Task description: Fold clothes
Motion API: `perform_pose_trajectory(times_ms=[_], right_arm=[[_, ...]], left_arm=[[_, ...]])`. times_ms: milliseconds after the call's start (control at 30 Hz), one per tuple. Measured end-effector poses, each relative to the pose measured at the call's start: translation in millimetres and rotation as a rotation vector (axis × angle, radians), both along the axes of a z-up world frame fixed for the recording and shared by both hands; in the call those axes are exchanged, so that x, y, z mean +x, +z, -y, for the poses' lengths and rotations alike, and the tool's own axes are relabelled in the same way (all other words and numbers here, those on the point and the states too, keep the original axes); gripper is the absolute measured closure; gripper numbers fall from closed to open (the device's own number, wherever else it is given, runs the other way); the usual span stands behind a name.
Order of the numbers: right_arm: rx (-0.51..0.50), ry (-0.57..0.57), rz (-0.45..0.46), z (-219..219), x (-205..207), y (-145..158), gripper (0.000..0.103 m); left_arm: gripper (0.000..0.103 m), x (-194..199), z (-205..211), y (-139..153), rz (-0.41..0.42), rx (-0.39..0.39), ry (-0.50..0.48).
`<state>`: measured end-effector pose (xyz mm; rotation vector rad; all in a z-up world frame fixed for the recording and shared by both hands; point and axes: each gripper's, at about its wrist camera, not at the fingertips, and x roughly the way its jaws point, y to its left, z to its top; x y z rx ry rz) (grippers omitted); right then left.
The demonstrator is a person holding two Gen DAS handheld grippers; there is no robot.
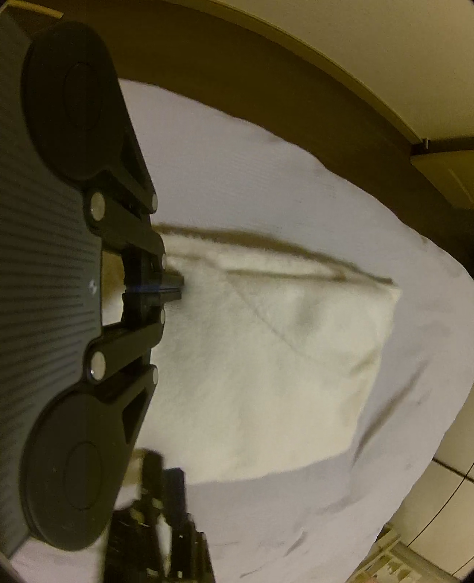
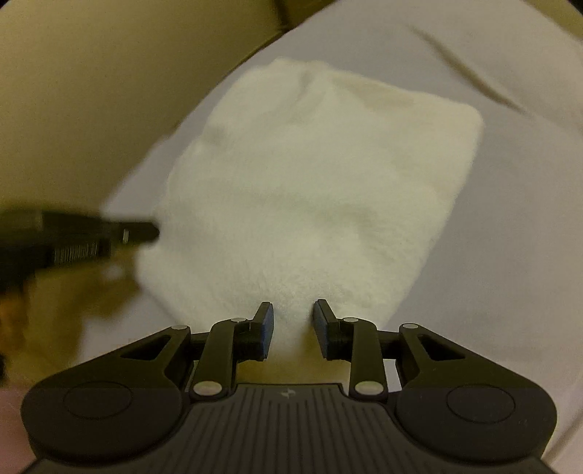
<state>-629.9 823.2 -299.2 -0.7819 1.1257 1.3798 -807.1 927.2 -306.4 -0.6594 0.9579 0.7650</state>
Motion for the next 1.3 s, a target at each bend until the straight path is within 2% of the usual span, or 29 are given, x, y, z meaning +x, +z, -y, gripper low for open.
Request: perform_pose_trajectory(times_ms=[100,167,267,333,400,467,600,633,900,1033,1167,1300], right_arm=[[0.018,0.071,0.098,-7.2,-15.4,-12.6,0.069],[0.018,0.081,0.112,-7.4,-18.2,-10.8,0.068],[0.026,0.046,0.078,0.9,-9.9,-1.2,0.068],[0.034,-0.01,0.019,11.0,0.1,9.9,0.065],[0.039,-0.085,-0.053,24.2,11.1,23.4,0.055],[0.038,-0.149,-0.112,37.9,19.2,35.4,0.036],[0.07,-0.232,-0.165,62.1,28.3,64.9,0.021],[0.08,-0.244,-0.165,66.5,29.4,72.3,0.015],[0.202,-0.254,-0.108,99.5,27.0,127.1,0.014],[0.247,-0.231,-0.079,117.8,27.2,146.7,0.014],[0.272,-0.195,-0.061,134.5,28.1,160.5,0.014],[0.291,-0.157,-0.059,153.6,36.0,173.6,0.014]], left_arm=[[0.101,-0.2,5.8,10.3,-0.005,0.009,0.028],[0.101,-0.3,9.7,17.2,-0.008,0.014,0.047],[0.101,-0.5,15.5,27.5,-0.013,0.023,0.074],[0.1,-0.6,19.3,34.4,-0.016,0.029,0.093],[0.096,-0.9,28.0,49.5,-0.029,0.034,0.114],[0.093,-1.7,39.6,68.8,-0.044,0.031,0.128],[0.074,-2.5,63.2,105.1,-0.071,0.018,0.154],[0.073,-2.4,68.0,113.6,-0.075,0.017,0.161],[0.056,-4.9,107.9,181.2,-0.08,0.088,0.209],[0.049,-5.1,133.4,204.2,-0.089,0.123,0.249],[0.035,-0.4,164.1,223.5,-0.087,0.165,0.292],[0.03,10.8,195.7,241.9,-0.093,0.193,0.333]])
